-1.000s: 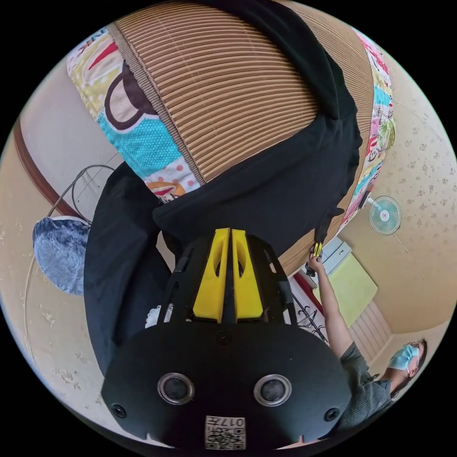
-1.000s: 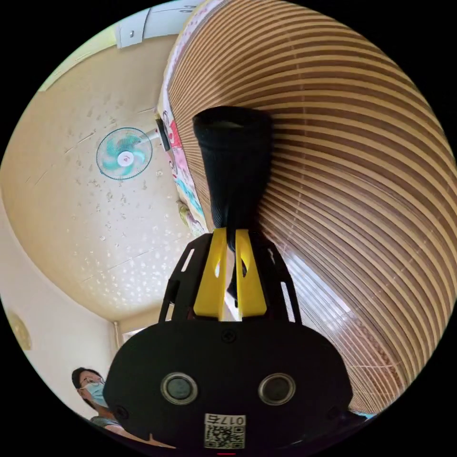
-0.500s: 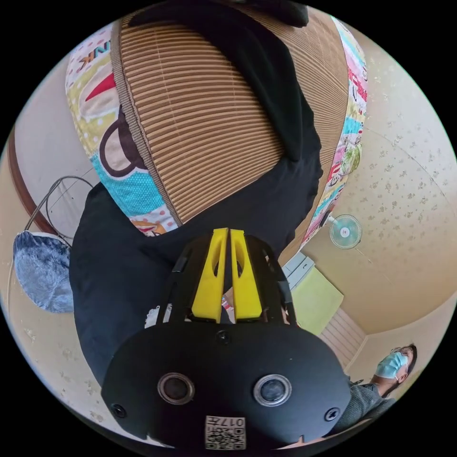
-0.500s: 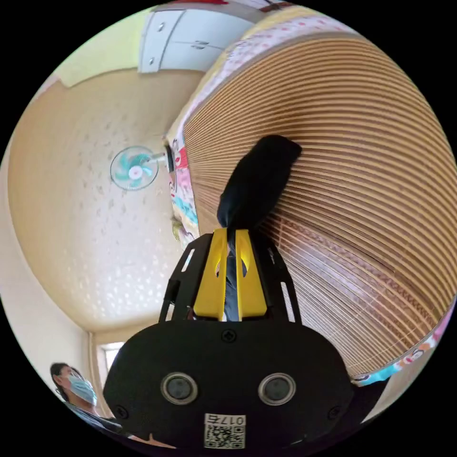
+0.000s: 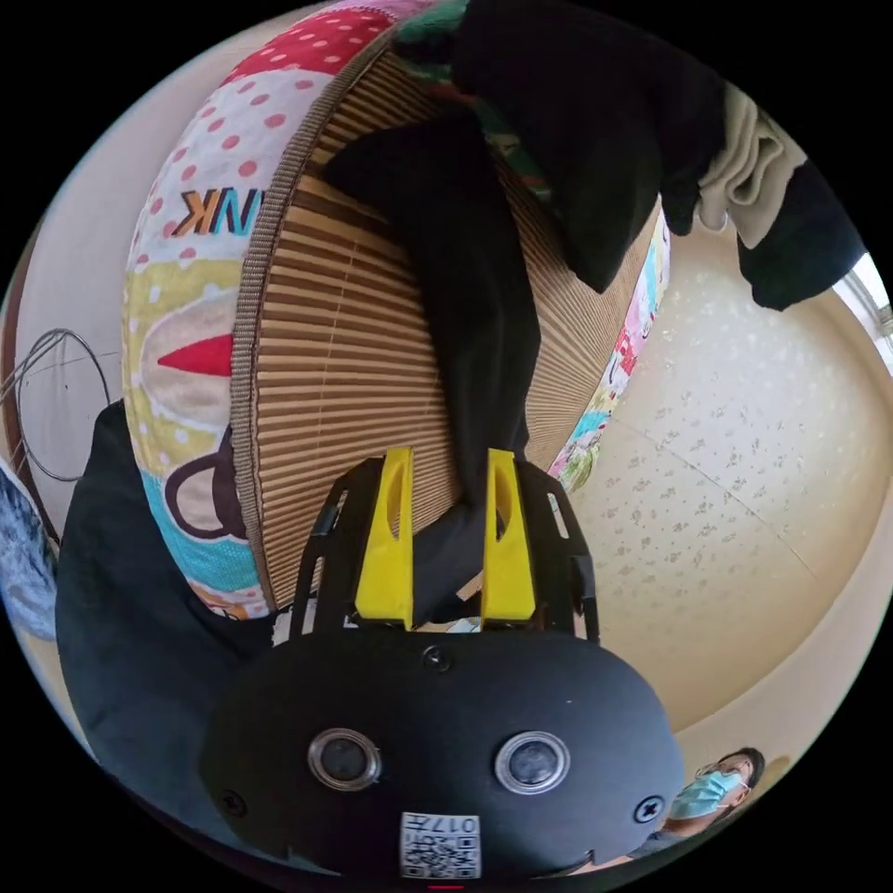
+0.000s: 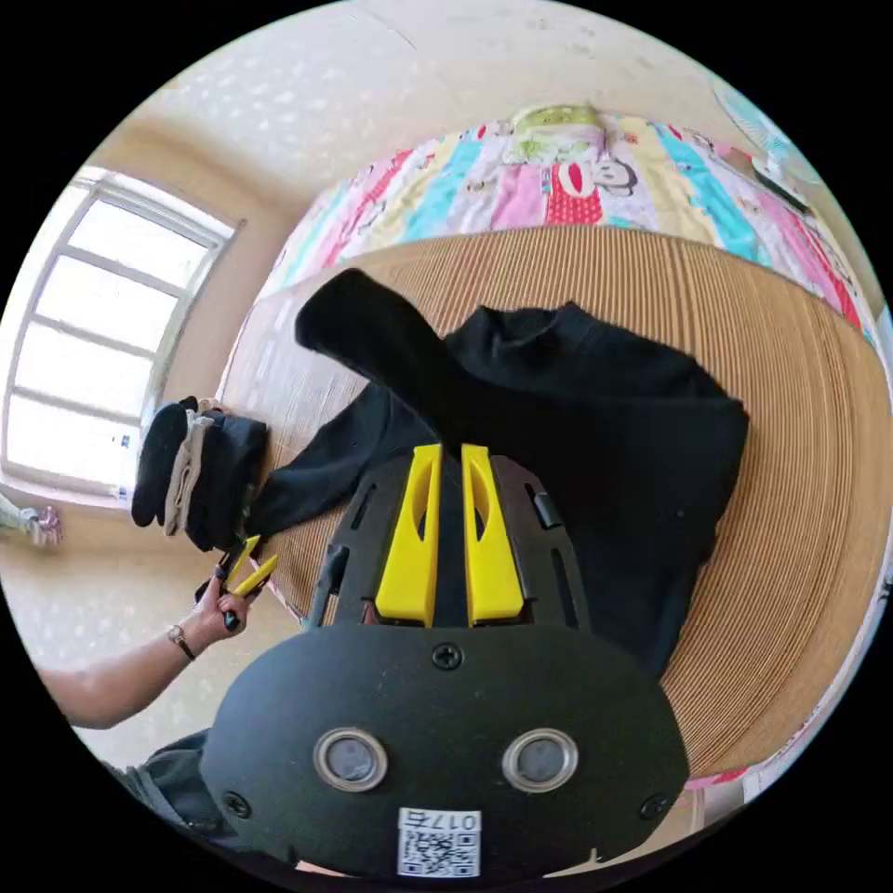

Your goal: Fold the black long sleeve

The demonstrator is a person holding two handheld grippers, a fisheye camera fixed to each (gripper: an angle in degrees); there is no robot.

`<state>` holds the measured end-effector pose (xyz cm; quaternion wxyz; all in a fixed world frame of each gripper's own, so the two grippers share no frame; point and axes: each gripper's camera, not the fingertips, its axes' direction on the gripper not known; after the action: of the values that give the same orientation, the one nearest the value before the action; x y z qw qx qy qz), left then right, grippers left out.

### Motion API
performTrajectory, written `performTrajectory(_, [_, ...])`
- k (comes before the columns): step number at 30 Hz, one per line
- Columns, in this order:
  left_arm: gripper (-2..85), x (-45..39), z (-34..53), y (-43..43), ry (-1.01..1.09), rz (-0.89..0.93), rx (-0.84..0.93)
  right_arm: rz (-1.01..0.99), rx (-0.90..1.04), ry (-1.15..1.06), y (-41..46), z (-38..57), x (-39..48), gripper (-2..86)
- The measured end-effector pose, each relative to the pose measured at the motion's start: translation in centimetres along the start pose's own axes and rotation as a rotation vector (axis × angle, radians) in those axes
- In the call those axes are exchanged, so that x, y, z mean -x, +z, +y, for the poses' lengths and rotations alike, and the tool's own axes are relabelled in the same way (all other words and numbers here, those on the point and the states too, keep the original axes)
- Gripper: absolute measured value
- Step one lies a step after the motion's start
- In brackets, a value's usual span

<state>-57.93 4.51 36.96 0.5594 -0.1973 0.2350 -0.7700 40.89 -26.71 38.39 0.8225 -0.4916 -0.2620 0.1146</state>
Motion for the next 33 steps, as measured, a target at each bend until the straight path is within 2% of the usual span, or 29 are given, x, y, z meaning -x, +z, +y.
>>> performTrajectory(1, [11.8, 0.1, -0.3, 0.2, -0.010, 0.007, -0.011, -0.011, 0.125, 0.066, 3.2, 0.0, -0.5, 2.3])
performTrajectory(2, [12.0, 0.2, -0.8, 0.5, -0.025, 0.013, -0.030, -0.028, 0.165, 0.120, 4.6, 0.5, -0.8, 2.3])
performTrajectory(5, [12.2, 0.7, -2.2, 1.5, -0.057, 0.003, -0.058, -0.083, 0.109, 0.119, 3.7, 2.5, -0.8, 2.3])
performTrajectory(10, [6.1, 2.1, -2.8, 3.6, -0.099, -0.135, -0.047, -0.012, 0.199, 0.157, 2.3, 5.8, -2.2, 2.0])
performTrajectory(16, [2.5, 5.7, -0.4, 5.5, -0.124, -0.021, -0.084, -0.051, 0.236, 0.269, 0.4, 8.4, -4.3, 1.3])
performTrajectory(19, [0.2, 5.1, 1.1, 6.3, -0.061, -0.058, -0.096, -0.090, 0.220, 0.310, -0.3, 8.7, -4.5, 0.8])
performTrajectory(22, [-0.5, 0.7, 3.7, 7.5, 0.168, -0.138, -0.087, -0.125, 0.210, 0.310, -0.6, 8.8, -4.2, 0.5])
performTrajectory(25, [-0.6, -7.0, 9.9, 9.7, 0.526, -0.243, -0.091, -0.134, 0.201, 0.287, -1.0, 8.6, -4.1, 0.5])
performTrajectory(27, [-0.6, -14.5, 19.3, 14.7, 0.971, -0.371, -0.023, -0.129, 0.194, 0.285, -1.3, 8.4, -4.4, 0.5])
performTrajectory(28, [-0.6, -15.8, 22.3, 16.2, 1.078, -0.397, -0.022, -0.137, 0.184, 0.294, -1.5, 8.3, -4.8, 0.5])
performTrajectory(30, [-0.4, -18.1, 34.1, 23.0, 1.416, -0.379, 0.027, -0.158, 0.172, 0.314, -1.7, 8.2, -5.5, 0.5])
performTrajectory(31, [-0.3, -18.0, 36.9, 25.0, 1.482, -0.358, 0.062, -0.167, 0.161, 0.331, -1.9, 8.2, -6.1, 0.4])
performTrajectory(33, [0.5, -15.5, 46.8, 34.4, 1.687, -0.319, 0.309, -0.164, 0.140, 0.359, -2.5, 8.3, -7.2, 0.4])
